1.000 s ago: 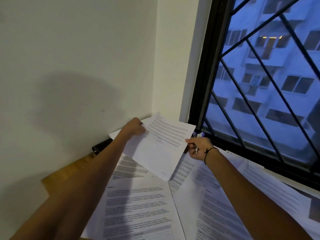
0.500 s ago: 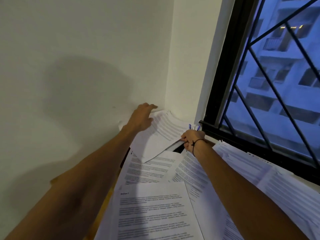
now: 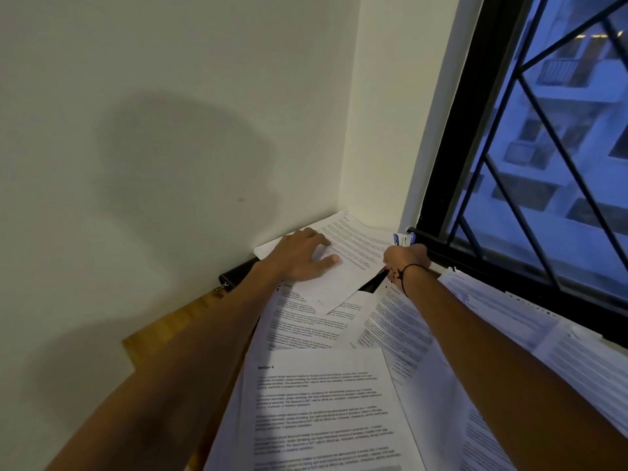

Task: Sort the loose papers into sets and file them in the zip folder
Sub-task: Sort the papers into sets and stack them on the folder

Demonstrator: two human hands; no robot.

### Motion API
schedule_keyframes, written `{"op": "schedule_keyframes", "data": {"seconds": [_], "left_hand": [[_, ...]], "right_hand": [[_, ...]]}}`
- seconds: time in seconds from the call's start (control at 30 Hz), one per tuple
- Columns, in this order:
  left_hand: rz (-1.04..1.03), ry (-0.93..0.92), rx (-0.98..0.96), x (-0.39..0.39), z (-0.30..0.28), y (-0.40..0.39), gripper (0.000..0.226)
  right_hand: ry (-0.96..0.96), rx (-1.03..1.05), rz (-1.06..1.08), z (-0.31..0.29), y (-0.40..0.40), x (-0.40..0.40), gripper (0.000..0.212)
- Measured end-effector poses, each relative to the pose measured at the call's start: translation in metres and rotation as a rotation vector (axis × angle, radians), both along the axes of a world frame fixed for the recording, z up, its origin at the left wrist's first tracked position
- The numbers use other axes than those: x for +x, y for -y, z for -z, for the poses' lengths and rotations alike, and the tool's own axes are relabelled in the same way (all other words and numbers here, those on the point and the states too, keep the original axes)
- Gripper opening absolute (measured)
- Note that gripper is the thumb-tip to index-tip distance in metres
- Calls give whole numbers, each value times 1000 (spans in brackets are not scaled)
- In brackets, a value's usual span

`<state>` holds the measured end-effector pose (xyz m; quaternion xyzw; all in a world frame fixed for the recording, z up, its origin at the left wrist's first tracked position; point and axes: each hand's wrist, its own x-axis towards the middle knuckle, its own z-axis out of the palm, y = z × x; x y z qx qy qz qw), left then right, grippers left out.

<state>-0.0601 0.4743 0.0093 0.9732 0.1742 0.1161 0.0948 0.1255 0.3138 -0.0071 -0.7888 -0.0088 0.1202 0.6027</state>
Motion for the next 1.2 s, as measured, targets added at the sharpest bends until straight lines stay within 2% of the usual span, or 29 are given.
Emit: {"op": "schedule_keyframes", "data": {"seconds": [0.1,0.17,0.23,0.3,0.43,0.53,0.6,0.67,0.73,0.87,1.0,1.07,1.13,1.2], "left_hand": [[-1,-77,38,2,7,-9,75],[11,-97,47,4,11,-12,75],[13,-65,42,3,12,-11,73],[8,-3,24,3,14,-10,72],[-51,186,-69,1,13,-9,66],[-83,232,12,-4,10,-14,62],[-115,166,2,-8,12,-18,64],[-116,22,-60,-12,15,-20,70],[-98,6,-62,-15,19,-20,69],[-83,204,-63,-22,8,-11,55],[-125,320,-43,-43,-13,4,39],[-220,367,-55,-60,-21,13,30],[-358,355,-55,-81,-23,17,34],[-449,315,-65,-101,-17,17,49]], "right_hand": [[64,-151,-80,-11,7,-8,40],[212,-308,-126,-23,15,-23,44],[372,-441,-112,-27,19,-30,57],[466,-484,-163,-32,16,-36,62],[504,-524,-418,-37,-11,-45,51],[516,-553,-529,-34,-33,-53,46],[552,-551,-540,-31,-44,-57,42],[613,-627,-511,-28,-50,-61,39],[680,-696,-472,-28,-50,-66,42],[762,-670,-459,-35,-36,-69,44],[844,-556,-449,-48,-9,-75,28],[893,-497,-482,-49,4,-80,21],[944,-472,-539,-49,16,-86,14],[967,-471,-583,-49,25,-92,5]]}}
